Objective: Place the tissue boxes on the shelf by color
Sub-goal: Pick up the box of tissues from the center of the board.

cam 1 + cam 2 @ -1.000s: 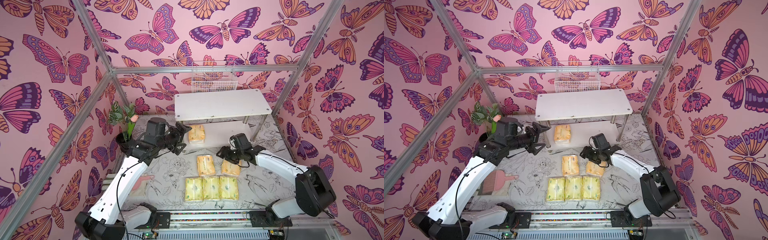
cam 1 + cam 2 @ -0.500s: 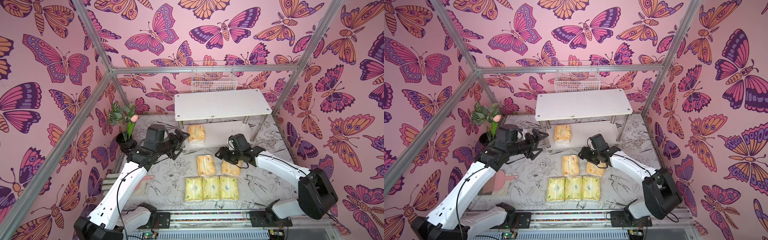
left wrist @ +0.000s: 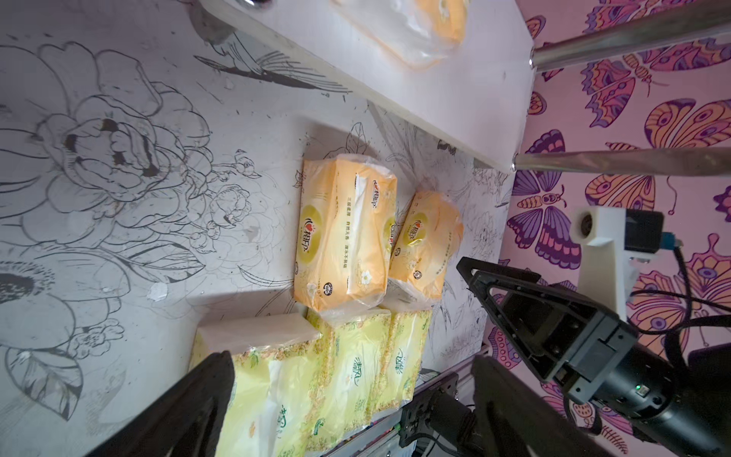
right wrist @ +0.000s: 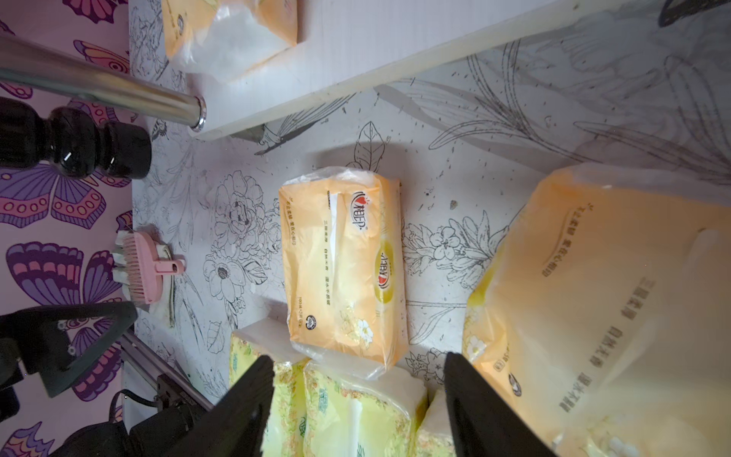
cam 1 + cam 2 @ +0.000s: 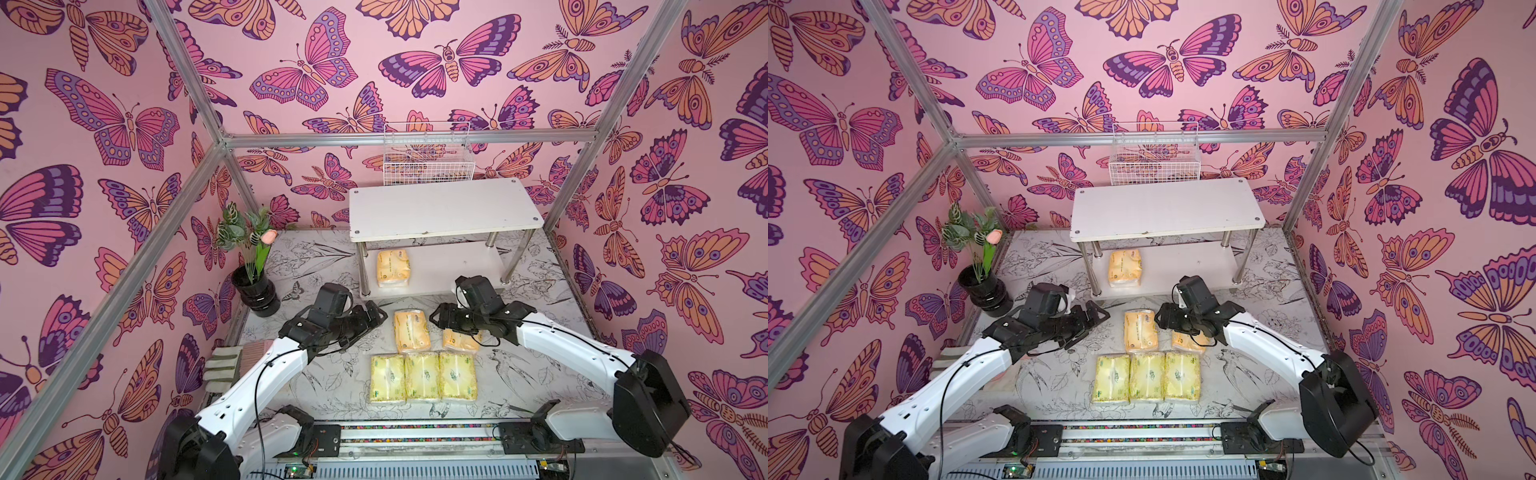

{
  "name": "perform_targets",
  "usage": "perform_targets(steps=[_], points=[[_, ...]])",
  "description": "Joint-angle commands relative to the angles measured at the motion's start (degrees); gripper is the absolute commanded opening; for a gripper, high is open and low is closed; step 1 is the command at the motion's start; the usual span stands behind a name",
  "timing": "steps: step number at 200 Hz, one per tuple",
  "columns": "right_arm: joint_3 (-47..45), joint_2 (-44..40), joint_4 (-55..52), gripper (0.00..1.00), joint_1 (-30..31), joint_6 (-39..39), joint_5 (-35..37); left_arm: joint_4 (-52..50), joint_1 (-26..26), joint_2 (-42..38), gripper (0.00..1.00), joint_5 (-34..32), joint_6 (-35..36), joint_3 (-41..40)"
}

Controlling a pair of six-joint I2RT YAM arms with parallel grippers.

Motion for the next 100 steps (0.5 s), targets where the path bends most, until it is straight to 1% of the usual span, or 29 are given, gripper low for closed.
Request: perform_targets(steps=[1,23,26,33,63,77,81,100], points=[[-2.0,2.4,1.7,0.71,1.8,-1.6,1.1,10.3,-1.1,3.9,0.99,1.0,2.3,-2.9],[-3.6,5.3,6.3,0.71,2.4,-0.7,0.4,14.4,-1.8,8.8,0.99,0.6,3.7,-2.2],[-3.7,5.8,6.9,0.71,2.5,-0.6,0.4,14.6,-1.8,11.2,1.00,0.6,4.1,-1.9],[-3.8,6.7,7.9,0.72,2.5,-0.4,0.4,15.2,-2.0,13.4,1.00,0.6,4.9,-1.2],[-3.6,11.0,11.2,0.72,2.6,-0.1,-0.5,18.9,-2.4,21.3,1.00,2.5,6.5,0.8],[-3.5,11.5,12.2,0.72,2.6,-0.1,-1.2,20.6,-2.6,24.1,0.99,3.2,6.6,1.4],[-3.6,13.2,12.6,0.72,2.6,0.0,-1.4,21.2,-2.5,24.8,0.99,3.4,6.6,1.5],[-3.9,14.6,14.4,0.73,2.6,0.8,-2.9,23.9,-2.7,27.4,0.99,4.3,6.1,1.3]])
